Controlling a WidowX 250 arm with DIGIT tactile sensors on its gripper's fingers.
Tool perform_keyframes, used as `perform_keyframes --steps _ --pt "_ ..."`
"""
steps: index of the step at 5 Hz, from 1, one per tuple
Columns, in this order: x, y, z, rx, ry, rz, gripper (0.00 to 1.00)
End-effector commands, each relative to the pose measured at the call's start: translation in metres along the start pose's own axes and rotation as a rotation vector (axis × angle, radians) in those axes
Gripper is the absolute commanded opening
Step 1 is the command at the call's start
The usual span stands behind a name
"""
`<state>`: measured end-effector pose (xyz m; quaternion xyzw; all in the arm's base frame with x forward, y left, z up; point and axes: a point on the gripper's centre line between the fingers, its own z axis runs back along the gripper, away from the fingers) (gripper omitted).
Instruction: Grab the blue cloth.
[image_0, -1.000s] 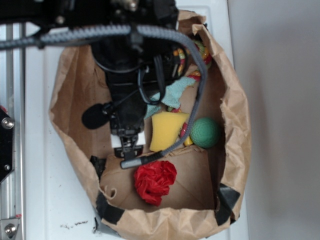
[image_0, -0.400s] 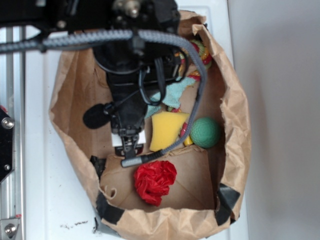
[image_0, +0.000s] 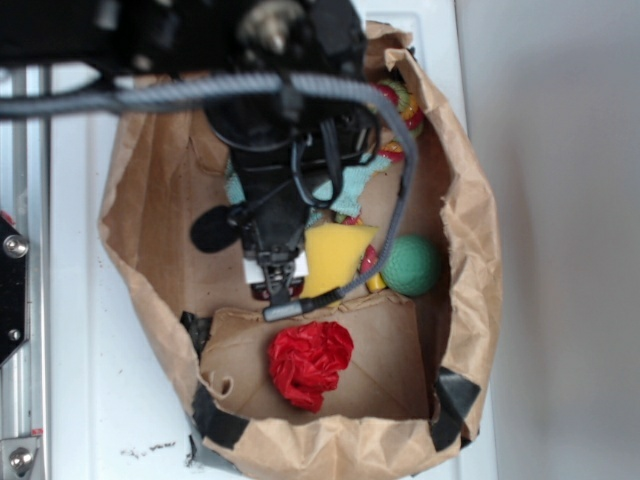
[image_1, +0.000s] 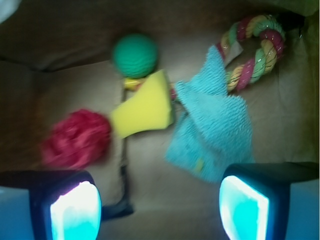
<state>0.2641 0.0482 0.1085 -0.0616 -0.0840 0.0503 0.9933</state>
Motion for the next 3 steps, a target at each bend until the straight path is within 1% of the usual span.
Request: perform_keyframes --steps 1,2,3 --pt "-0.006 0.014 -0.024 0.074 -0.025 -0.050 1.00" --pt "-0.007 0.007 -0.041 0.120 -0.037 -0.084 1.00" --pt "0.003 0.009 -0.051 0.178 -0.070 -0.068 1.00"
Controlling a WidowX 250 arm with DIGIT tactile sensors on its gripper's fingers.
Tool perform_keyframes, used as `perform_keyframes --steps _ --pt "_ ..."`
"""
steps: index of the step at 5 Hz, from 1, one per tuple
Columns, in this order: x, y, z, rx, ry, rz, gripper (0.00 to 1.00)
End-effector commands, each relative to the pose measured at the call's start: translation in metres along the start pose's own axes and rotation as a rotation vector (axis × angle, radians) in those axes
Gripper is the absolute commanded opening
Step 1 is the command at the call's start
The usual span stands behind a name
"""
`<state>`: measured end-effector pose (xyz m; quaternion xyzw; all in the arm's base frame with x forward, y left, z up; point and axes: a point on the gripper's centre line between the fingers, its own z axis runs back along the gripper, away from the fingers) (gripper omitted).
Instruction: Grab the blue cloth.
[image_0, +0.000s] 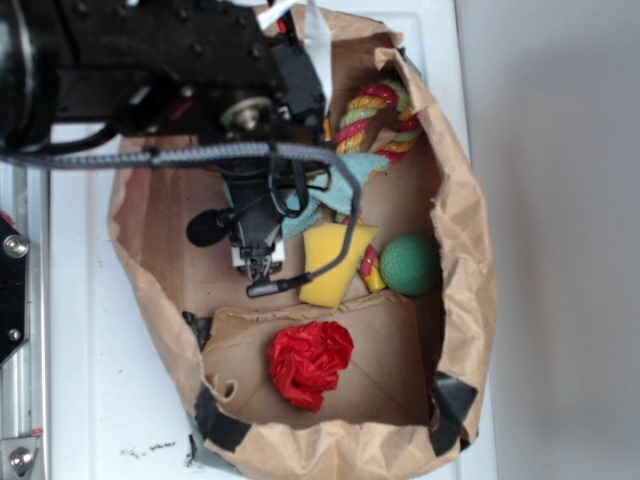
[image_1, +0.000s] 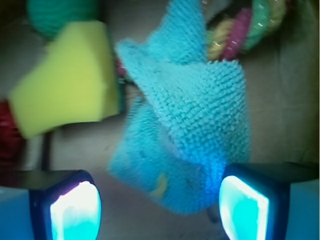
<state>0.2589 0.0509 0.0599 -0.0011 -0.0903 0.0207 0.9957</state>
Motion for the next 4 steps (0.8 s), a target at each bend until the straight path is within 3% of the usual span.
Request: perform_keyframes --steps 1,2,3,4 --pt "0.019 -0.003 -0.009 0.058 -0.051 0.010 1.00" --pt "0.033 -0.005 -0.006 0.029 -0.041 0.070 1.00" --pt "0.040 -0.005 -0.013 0.041 -0.024 0.090 1.00" --pt "0.039 -0.003 -0.016 0.045 -0.028 0.089 0.00"
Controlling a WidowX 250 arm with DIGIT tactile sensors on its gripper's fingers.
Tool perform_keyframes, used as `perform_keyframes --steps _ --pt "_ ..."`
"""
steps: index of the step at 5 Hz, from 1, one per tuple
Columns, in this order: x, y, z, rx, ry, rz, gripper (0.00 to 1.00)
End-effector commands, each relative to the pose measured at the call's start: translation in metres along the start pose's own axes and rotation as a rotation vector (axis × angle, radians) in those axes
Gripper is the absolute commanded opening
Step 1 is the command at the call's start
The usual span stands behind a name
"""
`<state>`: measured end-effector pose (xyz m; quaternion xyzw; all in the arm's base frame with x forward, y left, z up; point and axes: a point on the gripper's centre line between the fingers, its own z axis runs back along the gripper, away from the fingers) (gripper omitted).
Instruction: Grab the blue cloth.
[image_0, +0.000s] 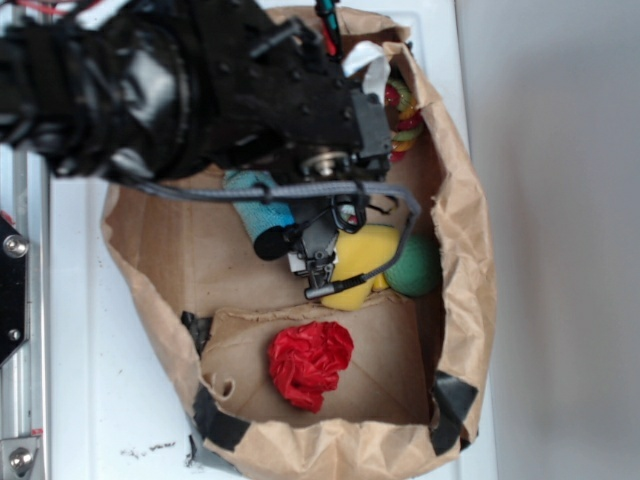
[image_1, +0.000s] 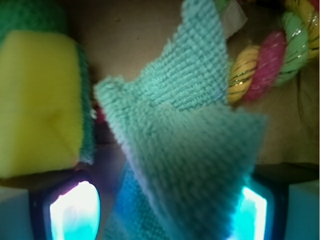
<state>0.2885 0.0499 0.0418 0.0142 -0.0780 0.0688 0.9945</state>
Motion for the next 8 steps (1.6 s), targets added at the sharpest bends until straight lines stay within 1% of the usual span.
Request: perform_keyframes --steps 1,2,3,4,5,6,7,8 --pt "0.014 -0.001 0.012 0.008 -0.075 -0.002 0.00" --pt "0.014 0.001 0.014 0.006 -0.065 0.009 0.00" --pt "0.010 0.003 0.025 -0.001 -0.051 0.023 0.00" --pt "-0.001 0.007 0.051 -0.003 -0.018 0.020 0.00" --pt "-0.005 0.006 0.081 -0.031 -0.014 0.042 0.00" --pt "-0.011 0.002 0.121 -0.088 -0.016 0.033 0.00" --pt "-0.016 0.007 0.142 -0.089 -0.033 0.004 0.00" --pt "-0.017 0.010 0.163 -0.110 -0.087 0.020 0.00"
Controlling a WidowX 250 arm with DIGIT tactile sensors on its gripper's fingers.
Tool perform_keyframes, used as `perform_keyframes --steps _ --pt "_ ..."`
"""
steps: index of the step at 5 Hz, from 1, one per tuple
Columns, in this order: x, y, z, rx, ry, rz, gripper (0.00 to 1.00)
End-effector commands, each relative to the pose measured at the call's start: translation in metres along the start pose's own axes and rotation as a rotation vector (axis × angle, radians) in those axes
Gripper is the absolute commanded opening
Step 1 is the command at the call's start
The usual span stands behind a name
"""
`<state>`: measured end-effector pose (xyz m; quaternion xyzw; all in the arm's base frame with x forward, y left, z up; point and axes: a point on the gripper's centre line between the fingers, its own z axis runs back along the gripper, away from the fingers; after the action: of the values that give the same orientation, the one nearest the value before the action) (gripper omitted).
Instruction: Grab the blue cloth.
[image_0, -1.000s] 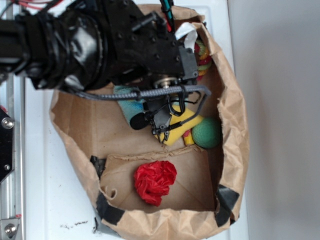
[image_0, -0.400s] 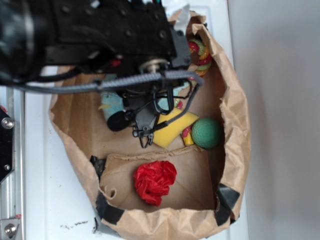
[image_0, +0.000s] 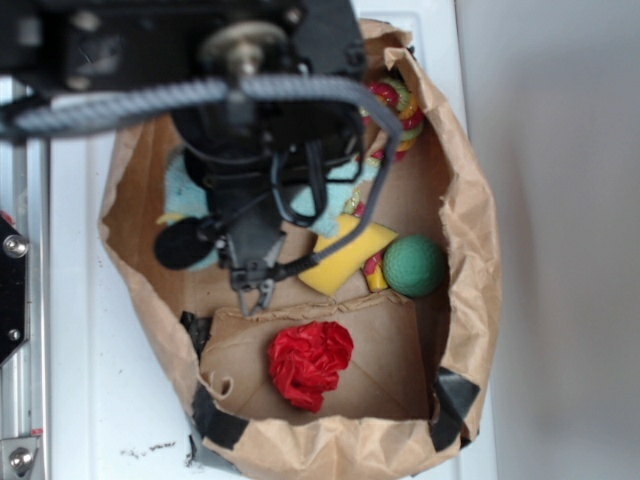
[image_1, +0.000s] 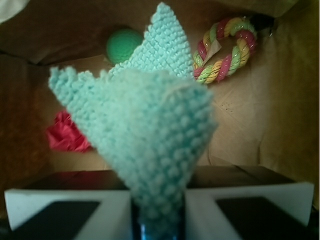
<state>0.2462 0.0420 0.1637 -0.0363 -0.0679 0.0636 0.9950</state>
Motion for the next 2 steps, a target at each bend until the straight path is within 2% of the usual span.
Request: perform_keyframes --steps 1,2 --pt "0.006 0.000 0.036 0.053 -0.195 0.034 0.00" --pt "0.011 -0.012 0.028 0.088 -0.239 0.044 0.00"
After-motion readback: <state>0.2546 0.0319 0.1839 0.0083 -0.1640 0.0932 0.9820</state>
